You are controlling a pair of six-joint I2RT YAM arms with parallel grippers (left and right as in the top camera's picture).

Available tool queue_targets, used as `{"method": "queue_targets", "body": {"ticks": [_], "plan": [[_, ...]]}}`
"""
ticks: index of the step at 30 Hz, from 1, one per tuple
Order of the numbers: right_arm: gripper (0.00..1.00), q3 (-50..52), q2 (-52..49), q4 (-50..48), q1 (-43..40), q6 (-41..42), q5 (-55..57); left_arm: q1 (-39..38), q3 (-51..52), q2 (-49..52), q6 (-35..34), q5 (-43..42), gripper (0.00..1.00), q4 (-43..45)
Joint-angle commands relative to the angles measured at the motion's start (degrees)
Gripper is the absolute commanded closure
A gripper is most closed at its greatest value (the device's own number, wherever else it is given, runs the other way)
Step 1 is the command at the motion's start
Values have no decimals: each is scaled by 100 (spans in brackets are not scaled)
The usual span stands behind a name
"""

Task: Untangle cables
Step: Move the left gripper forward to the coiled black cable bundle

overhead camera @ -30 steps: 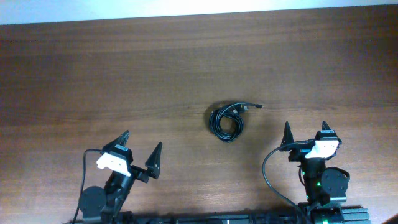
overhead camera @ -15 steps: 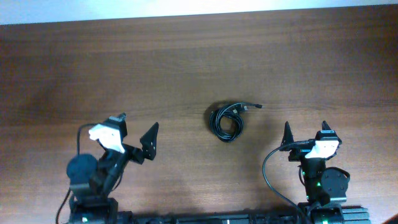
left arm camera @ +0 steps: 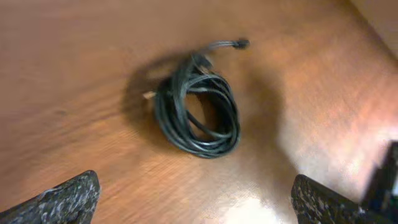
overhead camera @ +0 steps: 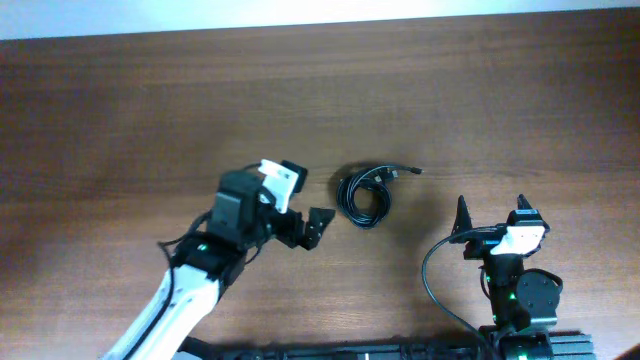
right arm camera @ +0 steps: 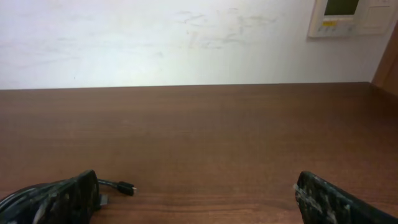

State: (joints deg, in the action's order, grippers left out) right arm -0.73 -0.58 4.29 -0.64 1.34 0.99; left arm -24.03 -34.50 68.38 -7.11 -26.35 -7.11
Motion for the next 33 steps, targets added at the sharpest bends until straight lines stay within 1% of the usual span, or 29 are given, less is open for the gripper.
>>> {"method": "queue_targets", "body": {"ticks": [1,2,3,4,6,7,9,11,14,15,16,18,19,20,21,22,23,24,25,29,30,33], "plan": [[1,42,37,22,37,22,-35,-234,-101,608,-35,-1075,1,754],[1,42,37,22,37,24,-35,-341,-101,822,-192,-1073,1,1036],[1,42,37,22,37,24,-35,-450,-101,1069,-501,-1025,1,1333],[1,42,37,22,37,24,-35,-535,-101,1309,-990,-804,1,1545],[1,42,37,22,37,24,-35,-675,-101,1869,-2262,103,1,1716],[1,42,37,22,37,24,-35,-695,-101,2105,-2629,518,1,1718],[1,42,37,22,37,24,-35,-695,-101,2328,-2741,828,3,1834],[1,42,37,22,37,24,-35,-715,-101,2448,-2739,844,8,1969],[1,42,37,22,37,22,-35,-990,-101,2601,-2741,1185,10,2179],[1,42,37,22,37,22,-35,-1143,-101,2693,-2741,1346,13,2356],[1,42,37,22,37,24,-35,-1263,-101,2756,-2741,1569,16,2455],[1,42,37,22,37,24,-35,-1421,-101,2826,-2741,1996,27,2553],[1,42,37,22,37,24,-35,-1506,-101,2874,-2741,2162,37,2721],[1,42,37,22,37,24,-35,-1569,-101,2929,-2739,2192,52,2911],[1,42,37,22,37,24,-35,-1606,-101,2997,-2741,2216,64,3012],[1,42,37,22,37,24,-35,-1611,-101,3034,-2741,2232,73,3029],[1,42,37,22,37,24,-35,-1611,-101,3101,-2741,2284,87,3060],[1,42,37,22,37,24,-35,-1611,-101,3106,-2741,2284,92,3064],[1,42,37,22,37,24,-35,-1609,-103,3104,-2741,2286,99,3073],[1,42,37,22,37,24,-35,-1443,-103,2940,-2741,2319,100,3040],[1,42,37,22,37,24,-35,-1333,-103,2750,-2741,2317,100,2966],[1,42,37,22,37,24,-35,-979,-103,1790,-2741,2317,100,2240]]}}
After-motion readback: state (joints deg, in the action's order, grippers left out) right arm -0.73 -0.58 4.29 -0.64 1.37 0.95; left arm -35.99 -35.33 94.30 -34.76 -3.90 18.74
